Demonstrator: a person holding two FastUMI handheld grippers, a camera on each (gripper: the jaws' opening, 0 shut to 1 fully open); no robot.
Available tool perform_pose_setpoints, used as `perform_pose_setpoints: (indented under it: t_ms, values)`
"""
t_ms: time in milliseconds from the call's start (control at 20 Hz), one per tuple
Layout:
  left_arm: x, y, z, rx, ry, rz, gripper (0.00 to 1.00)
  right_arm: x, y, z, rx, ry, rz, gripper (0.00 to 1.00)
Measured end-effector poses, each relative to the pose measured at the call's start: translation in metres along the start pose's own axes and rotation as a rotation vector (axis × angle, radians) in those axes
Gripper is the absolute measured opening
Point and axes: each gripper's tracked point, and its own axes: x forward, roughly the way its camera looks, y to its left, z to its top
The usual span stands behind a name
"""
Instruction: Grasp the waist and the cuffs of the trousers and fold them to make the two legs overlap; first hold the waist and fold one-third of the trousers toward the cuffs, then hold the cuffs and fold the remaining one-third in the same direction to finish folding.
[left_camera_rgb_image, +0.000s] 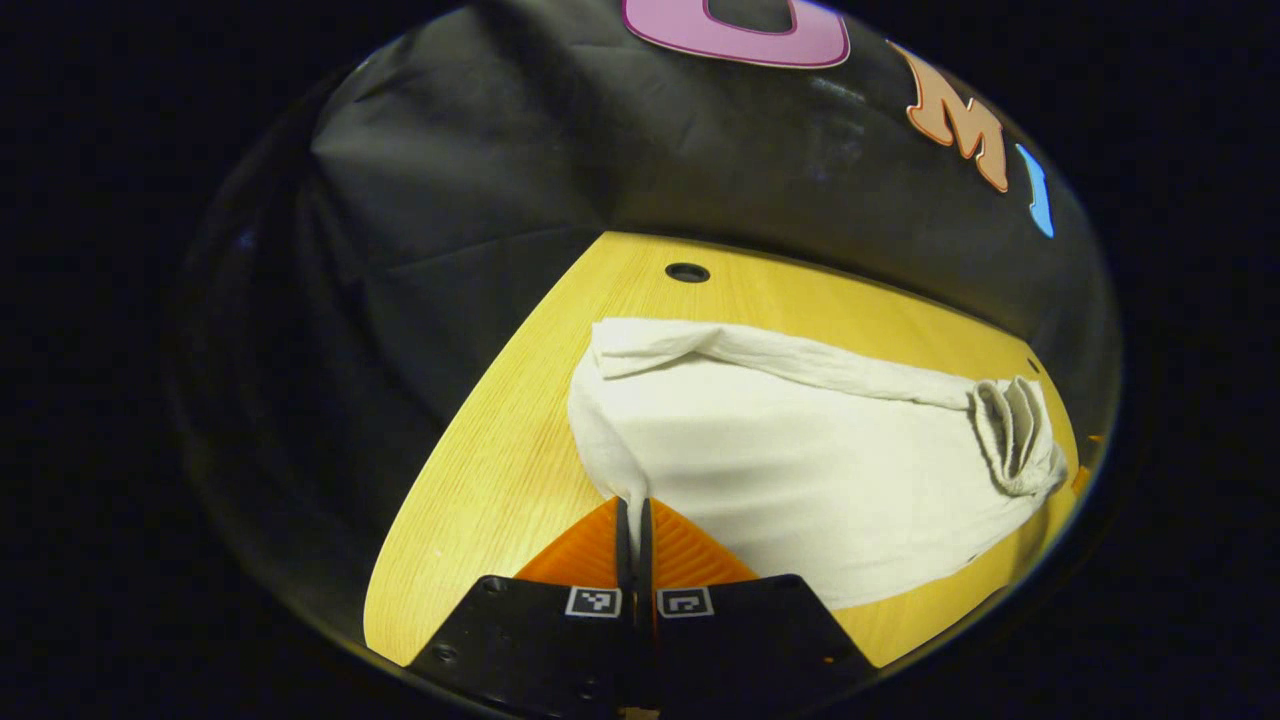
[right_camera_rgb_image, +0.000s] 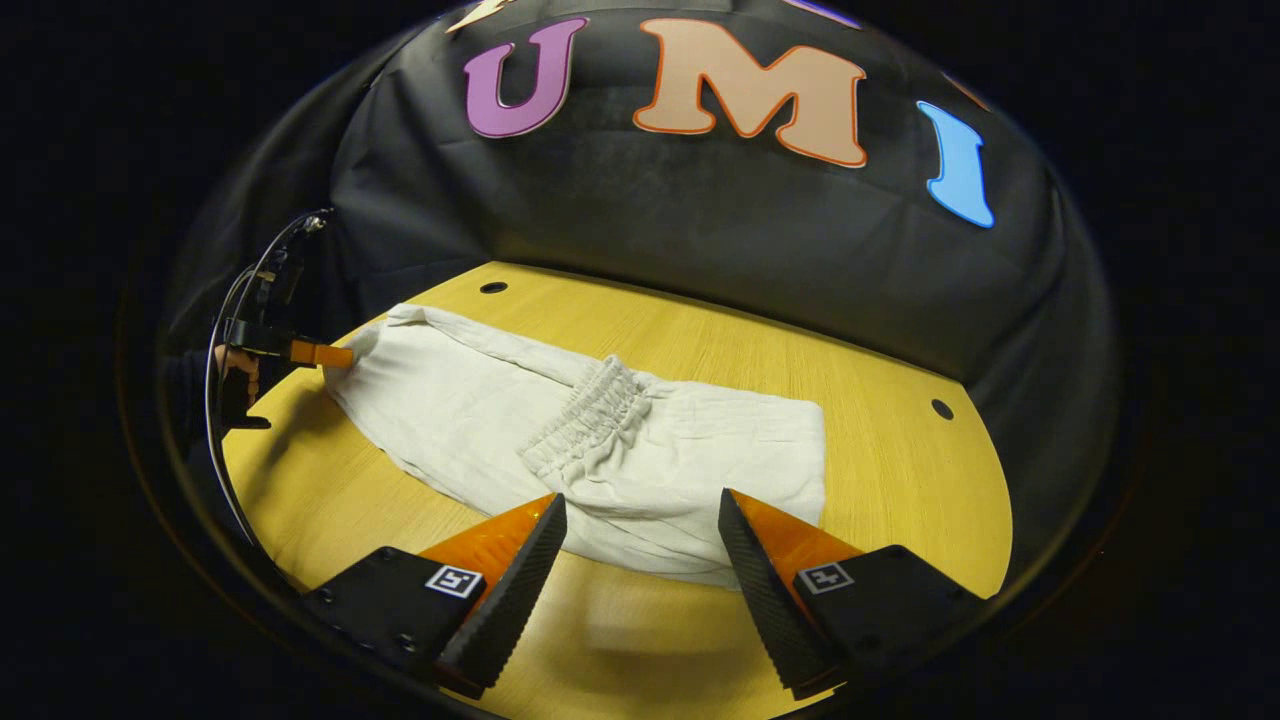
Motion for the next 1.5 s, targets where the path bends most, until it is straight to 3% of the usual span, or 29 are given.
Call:
perform_pose_setpoints:
  t_ms: [650,950,1500]
  values:
    - [-0.050,-0.144,0.116,0.015,-0.232,-0.167,0.00,-0.036,-0.062,-0.019,0.054,-0.033,-0.023,0.98]
    - [-0.063,-0.232,0.137,0.041,-0.267,-0.279,0.00,-0.059,-0.098,-0.039,0.091,-0.037,-0.044,0.98]
    - [-0.064,-0.377,0.134,0.102,-0.260,-0.441,0.00,-0.098,-0.159,-0.073,0.184,-0.045,-0.098,0.98]
